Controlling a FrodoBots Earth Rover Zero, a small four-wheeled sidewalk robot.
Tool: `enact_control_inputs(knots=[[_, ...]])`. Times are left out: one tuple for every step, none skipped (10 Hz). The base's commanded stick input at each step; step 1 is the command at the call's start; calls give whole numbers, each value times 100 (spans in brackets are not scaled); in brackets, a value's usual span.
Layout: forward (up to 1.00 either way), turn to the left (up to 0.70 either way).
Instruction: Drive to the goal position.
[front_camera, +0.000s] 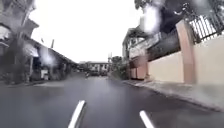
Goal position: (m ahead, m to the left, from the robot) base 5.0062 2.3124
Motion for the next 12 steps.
enact_control_inputs(knots=[[100, 12], [100, 17], [100, 17], [100, -6], [100, -33], [100, -39], [100, -39], [100, -40], [100, -40], [100, -39], [100, -34], [100, -19]])
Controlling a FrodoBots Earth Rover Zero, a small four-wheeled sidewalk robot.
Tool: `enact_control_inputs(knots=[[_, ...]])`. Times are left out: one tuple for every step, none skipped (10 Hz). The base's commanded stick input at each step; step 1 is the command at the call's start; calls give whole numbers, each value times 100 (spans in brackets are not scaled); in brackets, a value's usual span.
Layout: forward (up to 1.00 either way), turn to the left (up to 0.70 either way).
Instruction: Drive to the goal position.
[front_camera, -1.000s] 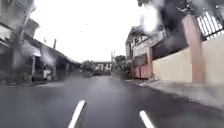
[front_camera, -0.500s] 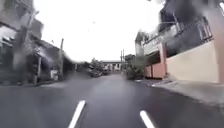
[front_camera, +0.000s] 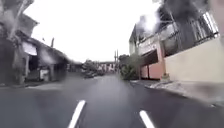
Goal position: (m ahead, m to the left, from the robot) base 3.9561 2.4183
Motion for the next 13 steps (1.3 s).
enact_control_inputs(knots=[[100, 0], [100, 0], [100, 0], [100, 0], [100, 0], [100, 0], [100, 0], [100, 0], [100, 14], [100, 9], [100, 2], [100, 8], [100, 4]])
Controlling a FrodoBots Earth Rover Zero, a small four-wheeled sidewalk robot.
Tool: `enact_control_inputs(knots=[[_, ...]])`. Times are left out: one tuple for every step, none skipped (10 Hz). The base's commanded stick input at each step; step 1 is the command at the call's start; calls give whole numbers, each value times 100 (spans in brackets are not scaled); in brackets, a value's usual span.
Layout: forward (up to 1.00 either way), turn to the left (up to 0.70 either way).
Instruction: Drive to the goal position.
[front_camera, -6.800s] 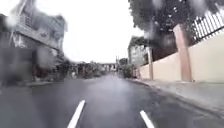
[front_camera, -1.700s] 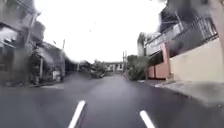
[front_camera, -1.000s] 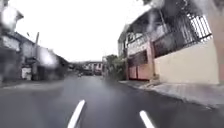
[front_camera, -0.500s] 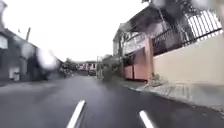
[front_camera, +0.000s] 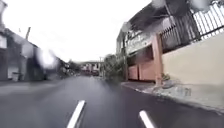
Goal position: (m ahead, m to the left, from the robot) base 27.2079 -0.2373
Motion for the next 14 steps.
enact_control_inputs(knots=[[100, 7], [100, 0], [100, 0], [100, 0], [100, 0], [100, 4], [100, 0], [100, 0], [100, 0], [100, 0], [100, 0], [100, 0], [100, 0], [100, 0]])
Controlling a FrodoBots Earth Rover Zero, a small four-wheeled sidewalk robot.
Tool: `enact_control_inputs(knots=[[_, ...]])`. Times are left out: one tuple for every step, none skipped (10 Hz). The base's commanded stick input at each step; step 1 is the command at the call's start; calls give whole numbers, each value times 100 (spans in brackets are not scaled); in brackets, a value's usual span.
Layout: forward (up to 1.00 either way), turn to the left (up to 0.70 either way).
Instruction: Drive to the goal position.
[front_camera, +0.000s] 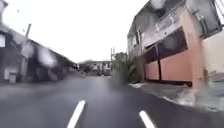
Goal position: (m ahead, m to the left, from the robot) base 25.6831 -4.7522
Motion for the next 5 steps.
enact_control_inputs(knots=[[100, 5], [100, 2], [100, 5], [100, 7], [100, 13]])
